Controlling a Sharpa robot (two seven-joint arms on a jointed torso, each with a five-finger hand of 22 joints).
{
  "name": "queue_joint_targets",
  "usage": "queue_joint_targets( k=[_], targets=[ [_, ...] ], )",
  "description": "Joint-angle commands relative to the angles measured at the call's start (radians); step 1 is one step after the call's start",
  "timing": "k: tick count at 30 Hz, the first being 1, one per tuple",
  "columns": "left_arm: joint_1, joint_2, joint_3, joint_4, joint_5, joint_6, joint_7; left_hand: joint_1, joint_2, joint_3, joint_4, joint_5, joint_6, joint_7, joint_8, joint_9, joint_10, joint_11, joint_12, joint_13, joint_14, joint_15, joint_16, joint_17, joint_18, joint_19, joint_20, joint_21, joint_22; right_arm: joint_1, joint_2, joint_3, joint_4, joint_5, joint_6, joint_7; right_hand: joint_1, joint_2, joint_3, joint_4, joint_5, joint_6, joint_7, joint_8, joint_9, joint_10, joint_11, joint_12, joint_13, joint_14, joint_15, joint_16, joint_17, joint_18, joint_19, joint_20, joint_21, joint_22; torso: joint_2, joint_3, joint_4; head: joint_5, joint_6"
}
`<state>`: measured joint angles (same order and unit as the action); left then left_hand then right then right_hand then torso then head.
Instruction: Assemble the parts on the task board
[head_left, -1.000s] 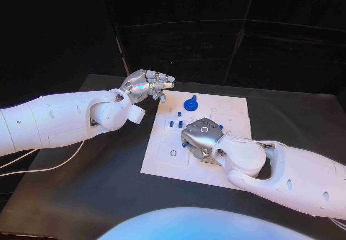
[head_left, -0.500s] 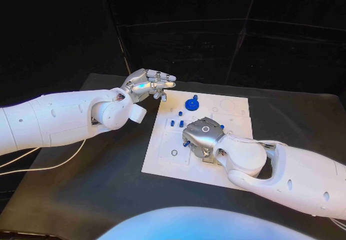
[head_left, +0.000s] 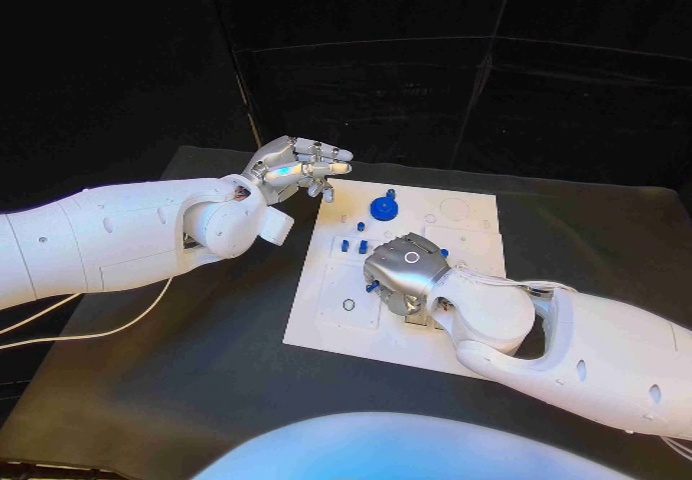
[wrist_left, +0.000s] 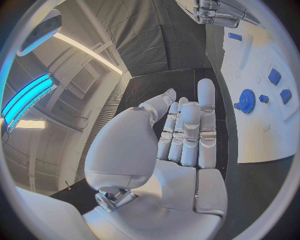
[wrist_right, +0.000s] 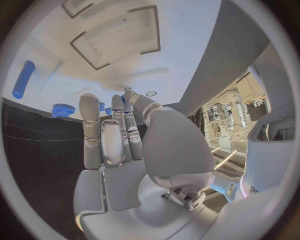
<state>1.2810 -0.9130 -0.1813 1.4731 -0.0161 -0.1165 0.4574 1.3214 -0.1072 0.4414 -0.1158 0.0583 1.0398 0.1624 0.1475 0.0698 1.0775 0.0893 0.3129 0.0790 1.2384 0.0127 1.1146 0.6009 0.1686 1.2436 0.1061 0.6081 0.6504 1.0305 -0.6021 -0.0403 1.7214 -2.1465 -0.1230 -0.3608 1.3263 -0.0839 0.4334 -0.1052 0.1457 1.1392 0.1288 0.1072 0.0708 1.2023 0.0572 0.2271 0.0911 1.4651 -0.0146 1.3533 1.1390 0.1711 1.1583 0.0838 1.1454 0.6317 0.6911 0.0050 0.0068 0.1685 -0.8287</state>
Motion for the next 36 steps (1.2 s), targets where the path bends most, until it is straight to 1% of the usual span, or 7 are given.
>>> queue_joint_targets(
  k=[1, 10, 15, 23, 30, 33, 36],
  targets=[
    [0.001, 0.002, 0.001, 0.000, -0.003, 0.004, 0.007, -0.003, 0.009, -0.008, 0.001, 0.004, 0.003, -0.002, 0.004, 0.001, 0.005, 0.002, 0.002, 0.002, 0.001, -0.007, 0.004, -0.001, 0.015, -0.002, -0.002, -0.004, -0.001, 0.002, 0.000, 0.000, 0.000, -0.009, -0.016, -0.003, -0.007, 0.001, 0.000, 0.008, -0.005, 0.009, 0.001, -0.001, 0.001, 0.006, 0.001, -0.005, -0.001, 0.035, -0.007, 0.007, 0.001, -0.012, 0.009, 0.001, 0.006, 0.001, 0.000, -0.0006, 0.0013, 0.000, -0.001],
    [0.002, 0.001, 0.001, 0.002, -0.003, 0.003, 0.006, -0.003, 0.009, -0.008, 0.001, 0.004, 0.003, -0.002, 0.004, 0.001, 0.005, 0.002, 0.002, 0.002, 0.001, -0.007, 0.004, -0.001, 0.015, -0.002, -0.002, -0.004, -0.001, 0.002, 0.005, 0.000, -0.012, -0.009, -0.001, -0.007, -0.007, 0.001, 0.000, 0.008, -0.005, 0.009, 0.001, -0.001, 0.001, 0.006, 0.001, -0.005, -0.001, 0.035, -0.007, 0.007, 0.001, -0.012, 0.009, 0.001, 0.006, 0.001, 0.000, -0.0011, 0.0015, 0.001, -0.004],
    [0.002, 0.001, 0.001, 0.002, -0.003, 0.004, 0.006, -0.003, 0.009, -0.008, 0.001, 0.004, 0.003, -0.002, 0.004, 0.001, 0.005, 0.002, 0.002, 0.002, 0.001, -0.007, 0.004, -0.001, 0.015, -0.002, -0.002, -0.004, -0.001, 0.002, 0.008, 0.000, -0.015, -0.008, -0.006, -0.016, -0.007, 0.001, 0.000, 0.008, -0.005, 0.009, 0.001, -0.001, 0.001, 0.006, 0.001, -0.005, -0.001, 0.035, -0.007, 0.007, 0.001, -0.012, 0.009, 0.001, 0.006, 0.001, 0.000, -0.0002, 0.0007, 0.003, -0.006],
    [0.002, 0.001, 0.001, 0.003, -0.003, 0.005, 0.005, -0.003, 0.009, -0.008, 0.001, 0.004, 0.003, -0.002, 0.004, 0.001, 0.005, 0.002, 0.002, 0.002, 0.001, -0.007, 0.004, -0.001, 0.015, -0.002, -0.002, -0.004, -0.001, 0.002, 0.014, 0.000, -0.023, -0.008, -0.007, -0.025, -0.008, 0.003, 0.001, 0.011, -0.006, 0.010, 0.001, -0.001, 0.001, 0.007, 0.000, -0.005, -0.002, 0.035, -0.007, 0.007, 0.001, -0.013, 0.009, 0.001, 0.006, 0.001, 0.000, -0.0005, 0.0012, 0.002, -0.007],
    [0.002, 0.002, 0.001, 0.003, -0.003, 0.005, 0.003, -0.003, 0.009, -0.008, 0.001, 0.004, 0.003, -0.002, 0.004, 0.001, 0.005, 0.002, 0.002, 0.002, 0.001, -0.007, 0.004, -0.001, 0.015, -0.002, -0.002, -0.004, -0.001, 0.002, 0.020, 0.000, -0.031, -0.008, 0.006, -0.021, -0.008, 0.003, 0.001, 0.011, -0.006, 0.010, 0.001, -0.001, 0.001, 0.007, 0.000, -0.005, -0.002, 0.035, -0.007, 0.007, 0.001, -0.013, 0.009, 0.001, 0.006, 0.001, 0.000, -0.0006, 0.0011, 0.002, -0.008],
    [0.002, 0.002, 0.001, 0.004, -0.003, 0.005, 0.003, -0.003, 0.009, -0.008, 0.001, 0.004, 0.003, -0.002, 0.004, 0.001, 0.005, 0.002, 0.002, 0.002, 0.001, -0.007, 0.004, -0.001, 0.015, -0.002, -0.002, -0.004, -0.001, 0.002, 0.022, 0.000, -0.033, -0.007, 0.012, -0.019, -0.008, 0.003, 0.001, 0.011, -0.006, 0.010, 0.001, -0.001, 0.001, 0.007, 0.000, -0.005, -0.002, 0.035, -0.007, 0.007, 0.001, -0.013, 0.009, 0.001, 0.006, 0.001, -0.001, -0.0014, 0.0016, -0.001, -0.008],
    [0.002, 0.002, 0.001, 0.004, -0.003, 0.005, 0.003, -0.003, 0.009, -0.008, 0.001, 0.004, 0.003, -0.002, 0.004, 0.001, 0.004, 0.002, 0.002, 0.002, 0.001, -0.007, 0.004, -0.001, 0.015, -0.001, -0.002, -0.004, -0.001, 0.002, 0.023, 0.000, -0.035, -0.005, 0.018, -0.017, -0.008, 0.003, 0.001, 0.011, -0.006, 0.010, 0.001, -0.001, 0.001, 0.007, 0.000, -0.005, -0.002, 0.035, -0.007, 0.007, 0.001, -0.013, 0.009, 0.001, 0.006, 0.001, -0.001, -0.0014, 0.0018, -0.001, -0.008]
  ],
)
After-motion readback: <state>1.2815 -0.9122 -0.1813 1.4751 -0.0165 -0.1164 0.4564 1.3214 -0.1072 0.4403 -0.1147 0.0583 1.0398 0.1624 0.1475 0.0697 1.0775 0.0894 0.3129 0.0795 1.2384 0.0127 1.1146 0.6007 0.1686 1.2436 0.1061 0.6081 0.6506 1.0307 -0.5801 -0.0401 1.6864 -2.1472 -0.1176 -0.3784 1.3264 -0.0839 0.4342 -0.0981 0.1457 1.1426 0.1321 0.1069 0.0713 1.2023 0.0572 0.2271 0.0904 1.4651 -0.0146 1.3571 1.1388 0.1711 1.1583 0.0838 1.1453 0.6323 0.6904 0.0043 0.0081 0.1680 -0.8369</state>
